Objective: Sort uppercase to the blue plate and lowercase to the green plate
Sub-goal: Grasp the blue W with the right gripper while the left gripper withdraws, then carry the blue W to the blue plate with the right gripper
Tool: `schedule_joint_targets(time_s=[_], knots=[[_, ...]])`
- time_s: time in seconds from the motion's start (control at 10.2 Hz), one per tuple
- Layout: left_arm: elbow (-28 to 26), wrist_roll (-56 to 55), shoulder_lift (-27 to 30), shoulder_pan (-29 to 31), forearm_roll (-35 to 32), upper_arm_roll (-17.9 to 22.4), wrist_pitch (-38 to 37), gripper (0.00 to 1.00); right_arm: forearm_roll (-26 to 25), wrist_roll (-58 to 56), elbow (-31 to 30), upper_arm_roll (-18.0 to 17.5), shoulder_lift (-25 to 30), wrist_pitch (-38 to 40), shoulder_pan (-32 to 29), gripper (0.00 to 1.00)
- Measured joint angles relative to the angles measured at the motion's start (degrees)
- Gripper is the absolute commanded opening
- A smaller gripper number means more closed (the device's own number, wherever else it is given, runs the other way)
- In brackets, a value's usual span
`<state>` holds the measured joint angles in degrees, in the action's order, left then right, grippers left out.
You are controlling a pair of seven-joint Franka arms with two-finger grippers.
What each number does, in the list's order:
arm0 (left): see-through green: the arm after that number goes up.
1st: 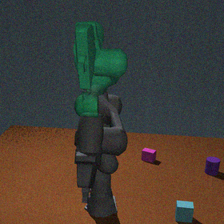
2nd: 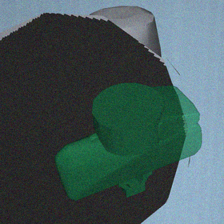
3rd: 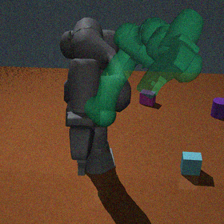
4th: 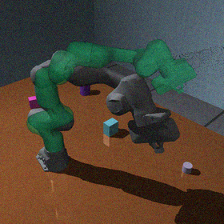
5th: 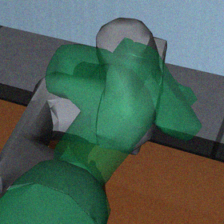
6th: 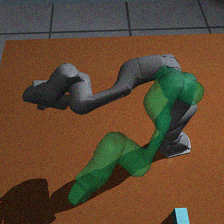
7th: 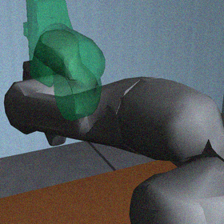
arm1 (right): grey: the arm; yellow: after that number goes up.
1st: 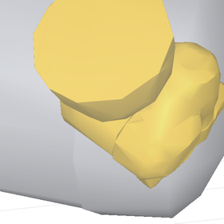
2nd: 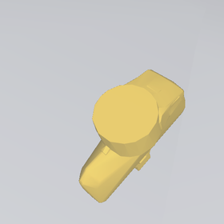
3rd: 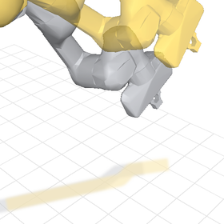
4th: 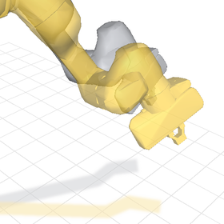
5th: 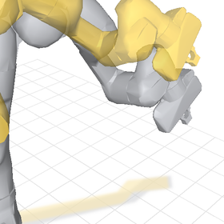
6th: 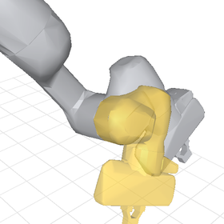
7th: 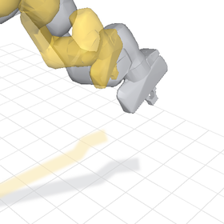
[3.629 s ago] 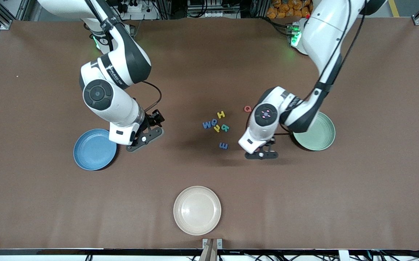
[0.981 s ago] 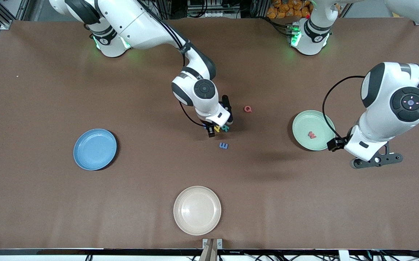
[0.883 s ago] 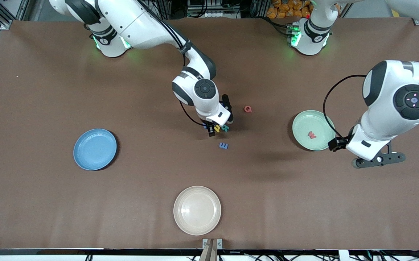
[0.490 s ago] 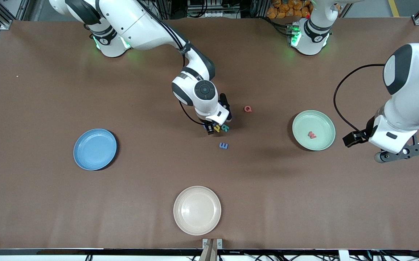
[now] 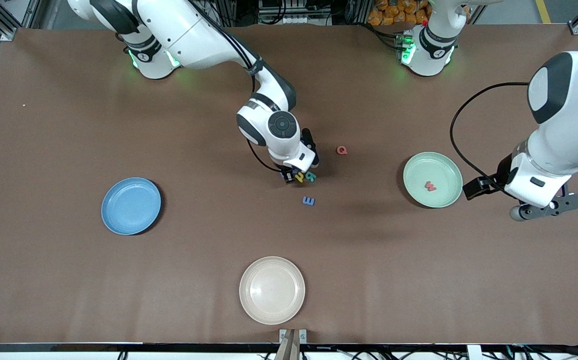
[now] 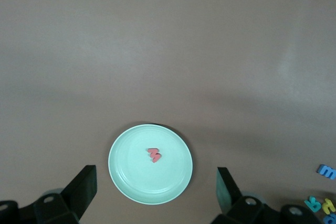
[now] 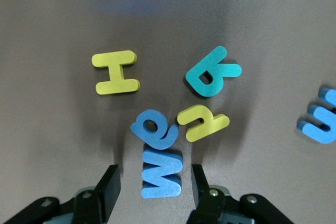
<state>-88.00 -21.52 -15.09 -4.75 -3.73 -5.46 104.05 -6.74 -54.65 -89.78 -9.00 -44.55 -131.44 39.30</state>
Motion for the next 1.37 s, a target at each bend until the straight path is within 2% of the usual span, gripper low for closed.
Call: schedule_joint_targets(time_s=[0.2, 0.69, 0.78, 0.98, 1.27, 1.37], knots=[[0.0, 0.0, -0.2, -1.1, 0.2, 0.1, 0.2, 1.00, 0.0, 0.0, 0.0, 0.0, 0.0, 0.0, 0.0, 0.55], [-0.3, -0.1, -1.6, -3.0, 0.2, 0.2, 2.3, 1.00, 0.0, 0.0, -0.1, 0.0, -0.1, -0.6, -0.1, 0.53], [-0.3, -0.1, -1.9, -3.0, 0.2, 0.2, 2.6, 1.00, 0.0, 0.0, -0.1, 0.0, -0.2, -0.7, -0.1, 0.50], [-0.6, -0.1, -2.4, -3.2, 0.2, 0.1, 3.0, 1.00, 0.0, 0.0, -0.1, 0.0, -0.5, -0.8, -0.1, 0.39], [-1.7, -0.7, -2.8, -4.3, 0.2, 0.1, 4.9, 1.00, 0.0, 0.0, -0.1, 0.1, -0.4, -1.2, -0.1, 0.00], [-2.1, -1.2, -2.8, -4.7, 0.2, 0.1, 5.2, 1.00, 0.0, -0.2, 0.0, 0.1, -0.4, -1.2, -0.1, 0.00]])
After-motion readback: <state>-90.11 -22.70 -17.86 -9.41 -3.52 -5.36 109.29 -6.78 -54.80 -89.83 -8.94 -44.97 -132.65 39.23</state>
